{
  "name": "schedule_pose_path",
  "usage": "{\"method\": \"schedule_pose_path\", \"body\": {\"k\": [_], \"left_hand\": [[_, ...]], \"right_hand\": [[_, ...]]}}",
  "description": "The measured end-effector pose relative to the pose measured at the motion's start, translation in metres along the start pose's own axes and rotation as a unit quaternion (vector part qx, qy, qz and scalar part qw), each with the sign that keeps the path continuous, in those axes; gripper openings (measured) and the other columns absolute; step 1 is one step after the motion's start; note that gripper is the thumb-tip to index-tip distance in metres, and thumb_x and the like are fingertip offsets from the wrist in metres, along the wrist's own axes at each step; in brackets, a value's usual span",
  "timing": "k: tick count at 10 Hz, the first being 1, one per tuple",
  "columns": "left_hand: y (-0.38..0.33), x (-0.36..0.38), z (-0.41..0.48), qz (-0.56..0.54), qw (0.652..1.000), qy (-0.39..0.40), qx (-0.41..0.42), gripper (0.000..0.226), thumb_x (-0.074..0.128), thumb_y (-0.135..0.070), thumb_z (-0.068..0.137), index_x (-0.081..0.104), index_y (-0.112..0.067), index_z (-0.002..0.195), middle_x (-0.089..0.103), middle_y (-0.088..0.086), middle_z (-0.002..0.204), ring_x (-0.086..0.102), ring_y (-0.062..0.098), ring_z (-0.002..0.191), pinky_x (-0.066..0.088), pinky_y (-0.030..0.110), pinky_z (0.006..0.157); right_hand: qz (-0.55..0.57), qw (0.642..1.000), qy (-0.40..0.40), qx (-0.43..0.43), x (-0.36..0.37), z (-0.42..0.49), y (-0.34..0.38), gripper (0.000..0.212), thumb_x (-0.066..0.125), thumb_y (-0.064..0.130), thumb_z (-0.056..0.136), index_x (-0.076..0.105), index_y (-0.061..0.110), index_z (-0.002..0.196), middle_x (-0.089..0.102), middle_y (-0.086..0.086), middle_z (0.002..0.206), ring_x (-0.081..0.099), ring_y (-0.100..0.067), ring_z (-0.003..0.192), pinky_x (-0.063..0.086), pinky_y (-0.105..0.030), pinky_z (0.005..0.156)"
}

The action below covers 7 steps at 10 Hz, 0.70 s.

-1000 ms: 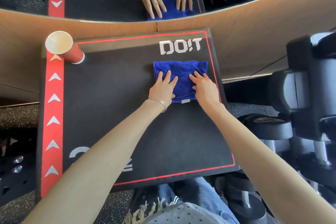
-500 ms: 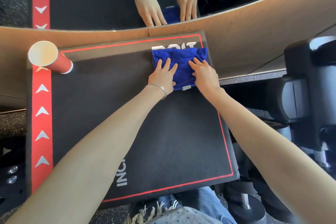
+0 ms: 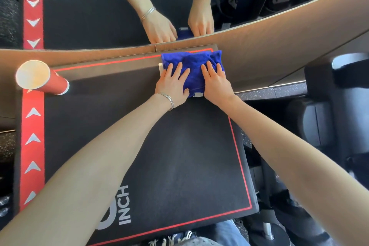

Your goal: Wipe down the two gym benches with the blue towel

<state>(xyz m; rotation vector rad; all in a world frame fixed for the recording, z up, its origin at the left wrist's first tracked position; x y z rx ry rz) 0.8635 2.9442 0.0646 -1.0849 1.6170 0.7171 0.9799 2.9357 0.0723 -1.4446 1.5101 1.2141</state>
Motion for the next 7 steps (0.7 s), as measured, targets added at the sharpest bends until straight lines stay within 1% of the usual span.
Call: {"method": "schedule_pose_path", "body": {"k": [1,2,4,6,7], "left_hand": [[0.003,-0.002,0.007,-0.004,1.0,0.008,0.0,0.068,0.036,-0.05,0.094,0.009,-0.023,0.15,0.005,0.007,0.16,0.004,0.034,0.146,0.011,0.046,0.118],[0.006,-0.006,0.017,-0.002,1.0,0.012,-0.007,0.069,0.036,-0.051,0.094,0.009,-0.023,0.15,0.005,0.007,0.16,0.004,0.034,0.146,0.013,0.044,0.118],[0.006,-0.013,0.031,-0.005,1.0,0.016,-0.025,0.069,0.037,-0.051,0.093,0.011,-0.022,0.15,0.007,0.008,0.159,0.008,0.034,0.145,0.017,0.045,0.117],[0.009,-0.011,0.037,0.002,1.0,0.01,-0.025,0.069,0.037,-0.052,0.093,0.011,-0.023,0.15,0.009,0.008,0.159,0.011,0.033,0.145,0.016,0.044,0.117],[0.011,-0.015,0.041,-0.02,0.999,0.02,-0.046,0.068,0.037,-0.052,0.093,0.008,-0.027,0.15,0.004,0.004,0.16,0.006,0.031,0.146,0.013,0.048,0.117]], "right_hand": [[-0.009,1.0,0.001,-0.004,-0.003,0.007,-0.002,0.069,0.056,0.018,0.092,0.017,0.005,0.148,0.016,-0.014,0.156,0.011,-0.044,0.141,0.028,-0.054,0.112],[-0.01,1.0,0.003,-0.007,-0.007,0.016,-0.004,0.07,0.056,0.018,0.092,0.016,0.006,0.148,0.015,-0.013,0.156,0.011,-0.043,0.142,0.029,-0.053,0.111],[-0.024,0.999,0.02,-0.014,-0.014,0.036,-0.009,0.07,0.053,0.015,0.094,0.011,0.006,0.148,0.009,-0.012,0.157,0.005,-0.042,0.143,0.026,-0.053,0.113],[-0.042,0.998,0.01,-0.033,-0.018,0.045,-0.008,0.068,0.054,0.014,0.093,0.014,0.005,0.147,0.011,-0.014,0.156,0.006,-0.043,0.142,0.024,-0.052,0.114],[-0.056,0.998,0.0,-0.033,-0.02,0.044,-0.007,0.066,0.053,0.014,0.094,0.014,0.004,0.147,0.012,-0.015,0.155,0.008,-0.043,0.141,0.024,-0.052,0.114]]}}
Point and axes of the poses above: each hand's wrist, its own z-axis towards the middle knuckle, its own x-axis out of the palm, y = z × x, the point moved 9 cm from there along z, towards the middle knuckle
